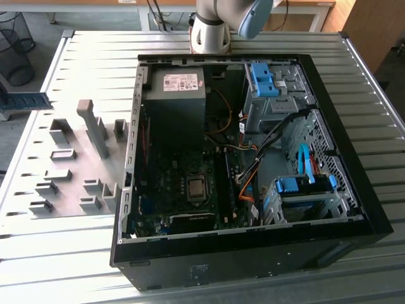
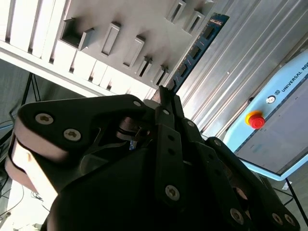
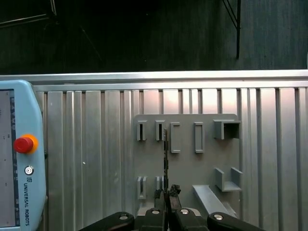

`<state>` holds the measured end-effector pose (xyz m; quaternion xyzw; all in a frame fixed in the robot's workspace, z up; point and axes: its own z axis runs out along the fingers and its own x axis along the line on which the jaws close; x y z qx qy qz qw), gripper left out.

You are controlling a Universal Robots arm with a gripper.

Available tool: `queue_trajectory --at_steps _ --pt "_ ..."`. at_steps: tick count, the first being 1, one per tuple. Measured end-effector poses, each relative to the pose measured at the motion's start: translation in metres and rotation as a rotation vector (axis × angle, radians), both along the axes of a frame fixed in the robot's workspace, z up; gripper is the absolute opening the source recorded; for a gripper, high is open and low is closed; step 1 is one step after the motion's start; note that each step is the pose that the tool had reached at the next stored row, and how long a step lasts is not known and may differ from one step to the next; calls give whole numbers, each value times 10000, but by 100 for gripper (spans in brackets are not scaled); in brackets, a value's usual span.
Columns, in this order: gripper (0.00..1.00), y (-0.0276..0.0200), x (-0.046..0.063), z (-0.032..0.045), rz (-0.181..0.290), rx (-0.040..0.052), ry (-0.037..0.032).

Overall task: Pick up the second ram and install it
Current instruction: 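Pick up the second ram and move it above second insertion slot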

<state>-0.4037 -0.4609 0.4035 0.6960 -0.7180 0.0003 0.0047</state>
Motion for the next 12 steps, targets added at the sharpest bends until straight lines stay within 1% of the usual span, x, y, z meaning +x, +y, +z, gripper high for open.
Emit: queue_trajectory --at_steps 7,12 --pt "14 0 0 115 0 0 0" --pt "14 0 0 125 0 2 0"
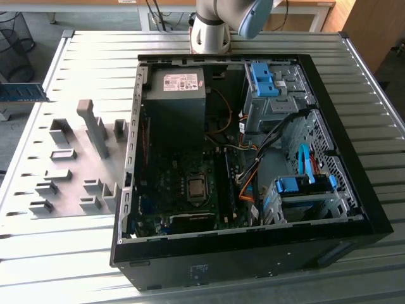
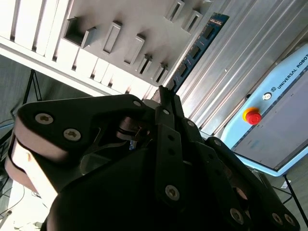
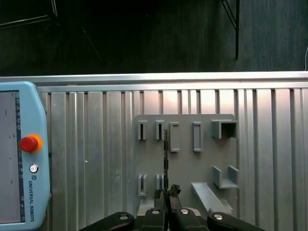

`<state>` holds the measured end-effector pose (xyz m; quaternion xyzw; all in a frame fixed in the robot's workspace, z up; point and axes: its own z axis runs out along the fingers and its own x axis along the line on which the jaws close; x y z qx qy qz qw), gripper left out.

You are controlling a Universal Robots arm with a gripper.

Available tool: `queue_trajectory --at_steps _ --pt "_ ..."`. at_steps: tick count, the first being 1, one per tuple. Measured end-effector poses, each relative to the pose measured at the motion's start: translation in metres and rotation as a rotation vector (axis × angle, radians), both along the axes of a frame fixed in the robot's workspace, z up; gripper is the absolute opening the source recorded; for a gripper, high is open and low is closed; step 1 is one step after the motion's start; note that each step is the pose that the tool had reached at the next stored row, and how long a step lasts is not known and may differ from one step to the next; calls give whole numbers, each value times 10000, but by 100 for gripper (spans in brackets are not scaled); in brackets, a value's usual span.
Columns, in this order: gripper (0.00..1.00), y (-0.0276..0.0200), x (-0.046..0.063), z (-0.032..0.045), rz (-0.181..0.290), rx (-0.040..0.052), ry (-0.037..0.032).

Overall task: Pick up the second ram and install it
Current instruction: 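Pick up the second ram and move it above second insertion slot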

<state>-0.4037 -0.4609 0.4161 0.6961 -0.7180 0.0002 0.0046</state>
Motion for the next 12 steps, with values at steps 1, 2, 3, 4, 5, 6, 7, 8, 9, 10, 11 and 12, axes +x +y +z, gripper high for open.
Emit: queue_trajectory --at_steps 1,2,3,4,5,6,7,8,9,10,11,12 --pt "14 0 0 0 0 0 0" --pt "14 0 0 0 0 0 0" --pt "14 0 3 1 1 0 1" --pt "14 0 7 2 1 -2 3" --pt "14 0 13 2 1 -1 2" --pt "14 0 18 0 0 0 0" --pt "14 0 24 0 1 0 0" --pt "14 0 30 0 1 0 0" --pt "14 0 36 1 0 0 1" --pt "14 0 41 0 -1 1 0" --pt "14 0 46 0 0 0 1" --pt "14 0 52 0 0 0 1"
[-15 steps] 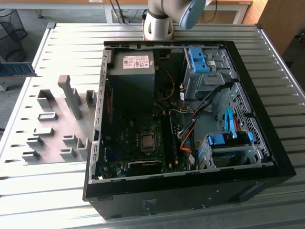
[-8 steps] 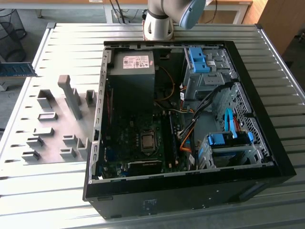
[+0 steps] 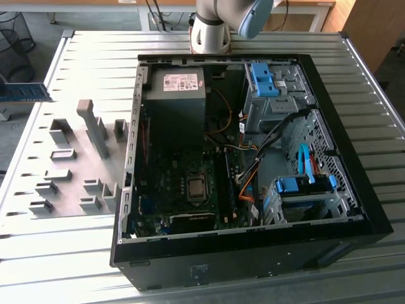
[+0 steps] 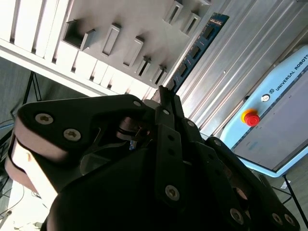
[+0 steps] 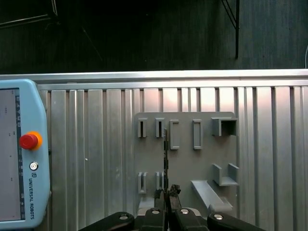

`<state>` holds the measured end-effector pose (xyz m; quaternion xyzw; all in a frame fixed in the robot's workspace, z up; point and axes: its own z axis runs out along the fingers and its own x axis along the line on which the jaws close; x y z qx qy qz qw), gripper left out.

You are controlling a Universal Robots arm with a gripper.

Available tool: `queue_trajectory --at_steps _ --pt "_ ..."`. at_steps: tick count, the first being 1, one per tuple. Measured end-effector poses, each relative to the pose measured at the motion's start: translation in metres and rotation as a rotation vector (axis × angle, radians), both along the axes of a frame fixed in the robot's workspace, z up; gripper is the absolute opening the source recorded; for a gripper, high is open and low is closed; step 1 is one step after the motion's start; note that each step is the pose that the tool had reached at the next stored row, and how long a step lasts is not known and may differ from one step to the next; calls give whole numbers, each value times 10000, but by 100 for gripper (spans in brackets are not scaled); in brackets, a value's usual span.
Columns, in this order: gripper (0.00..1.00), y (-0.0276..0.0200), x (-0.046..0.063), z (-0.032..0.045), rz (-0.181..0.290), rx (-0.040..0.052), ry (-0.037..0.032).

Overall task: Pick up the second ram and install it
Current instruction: 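Pick up the second ram and move it above second insertion slot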

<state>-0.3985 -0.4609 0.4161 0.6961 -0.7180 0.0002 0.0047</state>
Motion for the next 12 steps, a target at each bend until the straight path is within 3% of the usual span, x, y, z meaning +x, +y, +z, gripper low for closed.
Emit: queue_trajectory --at_steps 12 --pt "14 0 68 -1 -1 1 -1"
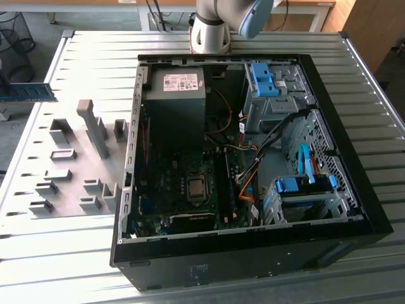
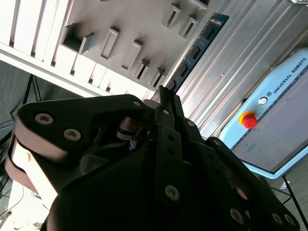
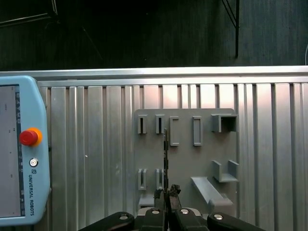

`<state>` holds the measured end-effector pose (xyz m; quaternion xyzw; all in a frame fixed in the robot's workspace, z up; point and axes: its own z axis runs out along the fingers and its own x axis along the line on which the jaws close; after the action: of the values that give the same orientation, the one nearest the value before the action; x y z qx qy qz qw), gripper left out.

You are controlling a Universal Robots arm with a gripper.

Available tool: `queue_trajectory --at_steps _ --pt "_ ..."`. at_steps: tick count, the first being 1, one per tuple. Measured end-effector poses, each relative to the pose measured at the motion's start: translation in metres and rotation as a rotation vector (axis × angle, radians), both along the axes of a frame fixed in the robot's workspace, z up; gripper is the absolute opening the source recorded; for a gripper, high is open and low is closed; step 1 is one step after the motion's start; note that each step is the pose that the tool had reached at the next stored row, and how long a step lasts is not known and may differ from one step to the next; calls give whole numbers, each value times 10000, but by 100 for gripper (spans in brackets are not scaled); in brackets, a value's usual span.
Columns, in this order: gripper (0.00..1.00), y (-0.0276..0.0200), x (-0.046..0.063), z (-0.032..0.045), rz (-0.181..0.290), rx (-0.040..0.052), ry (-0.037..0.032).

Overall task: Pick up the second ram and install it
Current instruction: 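Pick up the second ram and move it above second insertion slot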

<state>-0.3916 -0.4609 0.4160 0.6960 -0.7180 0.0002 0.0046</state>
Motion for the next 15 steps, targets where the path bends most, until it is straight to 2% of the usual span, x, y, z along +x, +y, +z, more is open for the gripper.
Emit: queue_trajectory --at_steps 15 --pt "14 0 59 1 1 -1 0"
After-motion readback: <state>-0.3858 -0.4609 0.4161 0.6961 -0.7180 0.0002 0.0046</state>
